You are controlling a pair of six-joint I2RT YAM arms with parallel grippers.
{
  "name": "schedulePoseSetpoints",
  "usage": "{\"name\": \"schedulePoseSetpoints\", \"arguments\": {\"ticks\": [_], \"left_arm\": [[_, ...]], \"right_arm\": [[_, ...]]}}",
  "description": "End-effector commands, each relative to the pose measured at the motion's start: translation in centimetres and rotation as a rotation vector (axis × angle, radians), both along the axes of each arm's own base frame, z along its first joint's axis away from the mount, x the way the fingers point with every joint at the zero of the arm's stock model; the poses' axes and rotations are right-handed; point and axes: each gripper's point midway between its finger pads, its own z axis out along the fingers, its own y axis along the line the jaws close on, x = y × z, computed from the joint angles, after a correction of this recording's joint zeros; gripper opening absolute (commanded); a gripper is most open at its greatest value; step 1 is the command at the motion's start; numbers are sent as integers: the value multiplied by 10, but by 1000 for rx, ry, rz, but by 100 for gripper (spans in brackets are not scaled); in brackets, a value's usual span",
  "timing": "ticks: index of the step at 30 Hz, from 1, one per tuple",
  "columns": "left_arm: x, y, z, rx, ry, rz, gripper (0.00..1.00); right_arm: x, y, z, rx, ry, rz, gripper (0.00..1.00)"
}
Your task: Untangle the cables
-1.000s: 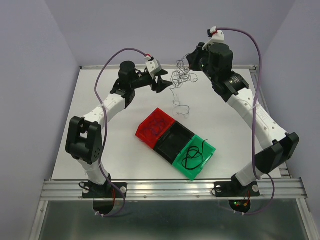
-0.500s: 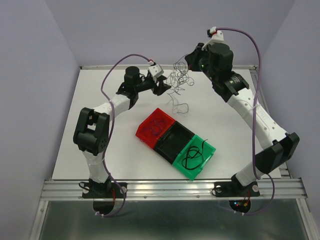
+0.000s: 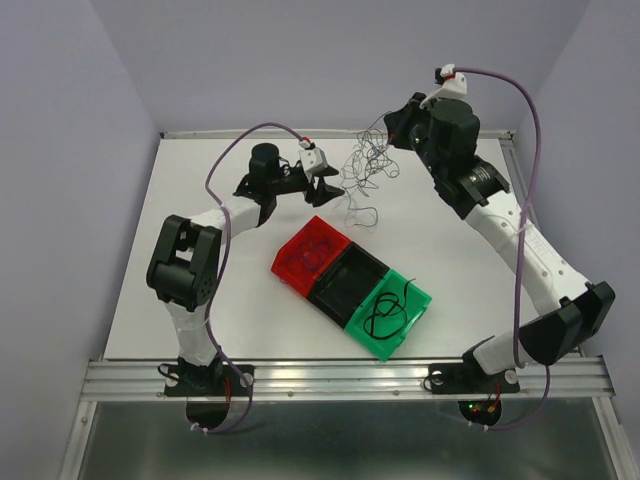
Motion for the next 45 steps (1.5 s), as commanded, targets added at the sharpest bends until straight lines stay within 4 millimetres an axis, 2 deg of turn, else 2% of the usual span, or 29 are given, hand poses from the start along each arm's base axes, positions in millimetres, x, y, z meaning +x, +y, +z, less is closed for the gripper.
{"name": "schedulePoseSetpoints", "arguments": {"ticks": [1,5,12,15,18,22,25,26,27,30,31,32,33,34,36,38,40,41,44,45], "left_arm": [[-1,-5,21,-30,-84,-40,67],[4,-14,10,-20,-77,-31,67],[16,-25,0,-4,-87,2,67],[15,-20,5,-7,-96,12,67],[7,-9,22,-44,-116,20,62],[6,-4,27,-74,-73,15,48],[13,-4,29,-92,-30,13,31],[19,1,30,-93,-30,36,12],[29,5,30,-98,-26,88,0],[58,24,40,-126,-13,221,0],[67,32,38,-135,5,248,0],[74,39,40,-170,51,285,0],[93,57,47,-195,56,372,0],[101,64,45,-207,79,407,0],[107,73,48,-225,103,399,0],[100,70,51,-222,94,346,1],[79,63,53,-216,80,256,18],[68,60,64,-234,27,212,36],[31,47,69,-218,-44,88,52],[22,44,65,-210,-37,65,53]], "right_arm": [[-14,-20,55,129,-171,-64,1],[-19,-20,59,155,-184,-54,1],[-30,-37,71,247,-247,-111,0],[-34,-44,76,245,-269,-136,0],[-33,-50,74,235,-270,-171,1],[-35,-65,72,251,-271,-244,1],[-37,-70,74,257,-277,-264,0],[-38,-74,72,259,-274,-280,1],[-41,-84,75,269,-281,-327,1],[-47,-104,74,287,-287,-419,0],[-49,-116,69,292,-280,-488,0],[-56,-125,73,315,-291,-519,0],[-59,-131,72,326,-293,-546,1],[-62,-139,70,334,-296,-585,1],[-69,-142,76,322,-315,-580,0],[-67,-131,84,301,-333,-510,0],[-66,-124,85,293,-335,-471,1],[-63,-115,84,284,-332,-433,0],[-58,-108,82,266,-325,-404,1],[-55,-105,80,263,-322,-398,0]]}}
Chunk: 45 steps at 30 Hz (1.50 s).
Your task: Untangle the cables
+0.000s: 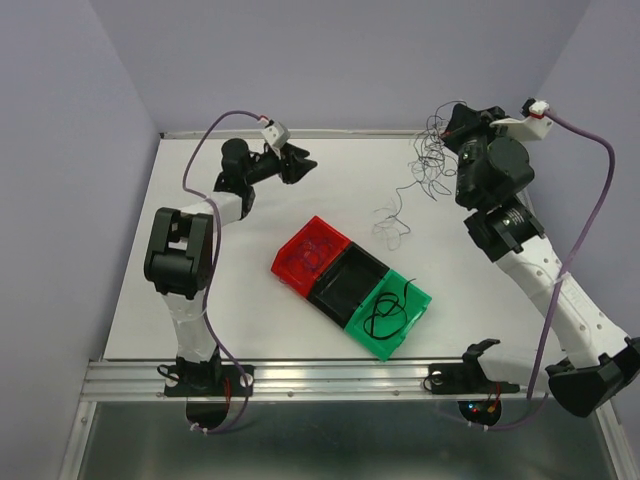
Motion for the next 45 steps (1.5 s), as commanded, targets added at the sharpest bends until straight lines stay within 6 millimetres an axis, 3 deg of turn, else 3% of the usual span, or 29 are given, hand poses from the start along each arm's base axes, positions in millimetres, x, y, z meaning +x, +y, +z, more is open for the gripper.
{"name": "schedulePoseSetpoints", "arguments": {"ticks": [1,4,13,19,26,34,40,45], "left_arm": [[-58,-29,55,-5,-236,-197,55],[-73,-38,57,3,-256,-239,57],[-86,-48,58,2,-266,-288,58],[-95,-64,58,-2,-270,-316,58],[-114,-98,57,5,-294,-387,57],[-101,-109,54,7,-265,-386,56],[-75,-116,52,16,-227,-295,45],[-71,-118,40,51,-230,-272,40]], "right_arm": [[8,14,7,-16,-36,57,0],[16,28,3,-36,-28,112,1],[33,73,-14,-67,-2,298,1],[43,86,-28,-34,28,333,1],[51,95,-38,-26,46,360,1],[50,97,-38,-20,42,372,0],[51,99,-38,-15,40,379,1],[51,97,-39,-14,42,371,0]]}}
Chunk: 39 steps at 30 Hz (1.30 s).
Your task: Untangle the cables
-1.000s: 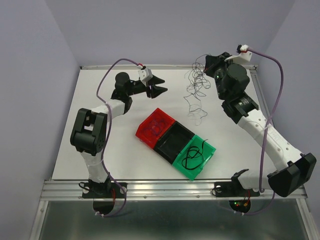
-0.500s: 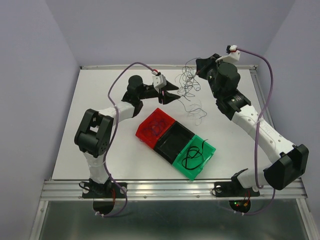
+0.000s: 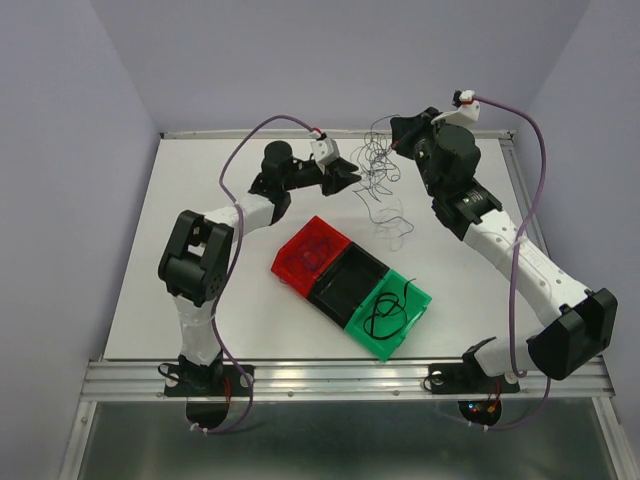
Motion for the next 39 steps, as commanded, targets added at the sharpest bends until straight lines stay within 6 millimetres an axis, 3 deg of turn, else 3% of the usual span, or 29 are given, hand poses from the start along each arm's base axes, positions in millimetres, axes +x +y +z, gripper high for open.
{"name": "schedulePoseSetpoints", "arguments": {"ticks": [1,2,5,9,12,13,17,18,21,23,25,27,31,37,39], "left_arm": [[5,-6,16,3,-84,25,37],[4,-7,15,5,-83,26,34],[2,-9,12,15,-83,18,0],[8,-2,11,26,-96,73,0],[26,17,9,23,-63,192,0],[37,27,11,15,-46,253,0],[96,100,31,-120,120,559,0],[111,132,35,-149,137,634,0],[130,186,48,-239,173,779,0],[135,208,54,-276,185,841,0],[136,222,58,-295,185,869,0],[133,221,59,-295,167,858,0],[115,202,71,-267,127,731,0],[90,205,91,-219,66,722,0],[77,199,86,-179,83,681,0]], "right_arm": [[-5,-3,38,58,-96,0,1],[-5,-4,39,58,-98,-1,1],[-7,-8,40,59,-103,-17,1],[-10,-18,45,61,-113,-64,0],[-18,-44,52,63,-128,-173,0],[-20,-53,54,68,-131,-212,0],[-41,-104,61,124,-139,-438,1],[-47,-120,58,137,-129,-523,0],[-65,-150,61,177,-133,-660,1],[-76,-166,62,206,-134,-738,1],[-81,-170,64,211,-140,-748,1],[-79,-164,68,202,-155,-705,0],[-69,-150,69,159,-157,-635,0],[-58,-139,64,132,-146,-602,0],[-57,-138,64,128,-146,-596,0]]}}
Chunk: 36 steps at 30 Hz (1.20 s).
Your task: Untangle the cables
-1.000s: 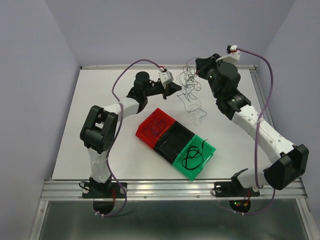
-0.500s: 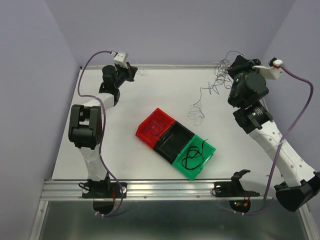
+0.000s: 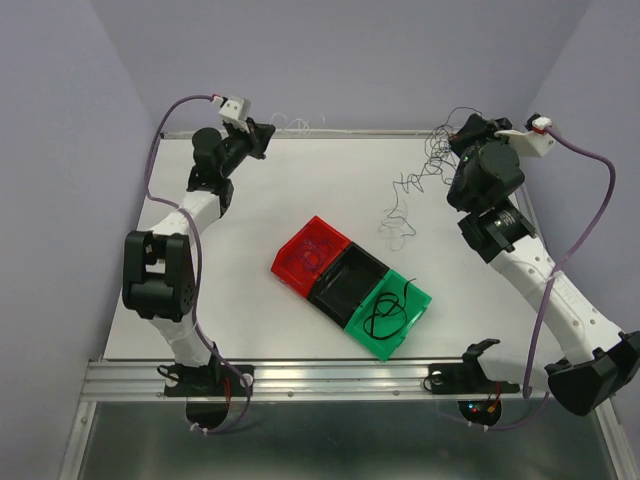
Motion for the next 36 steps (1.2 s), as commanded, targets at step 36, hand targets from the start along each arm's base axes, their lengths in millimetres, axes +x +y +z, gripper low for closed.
{"name": "schedulePoseSetpoints", "arguments": {"ticks": [36], "left_arm": [[-308,-127,-64,509,71,-700,0]], "right_arm": [[-2,5,13,33,-69,47,0]]}}
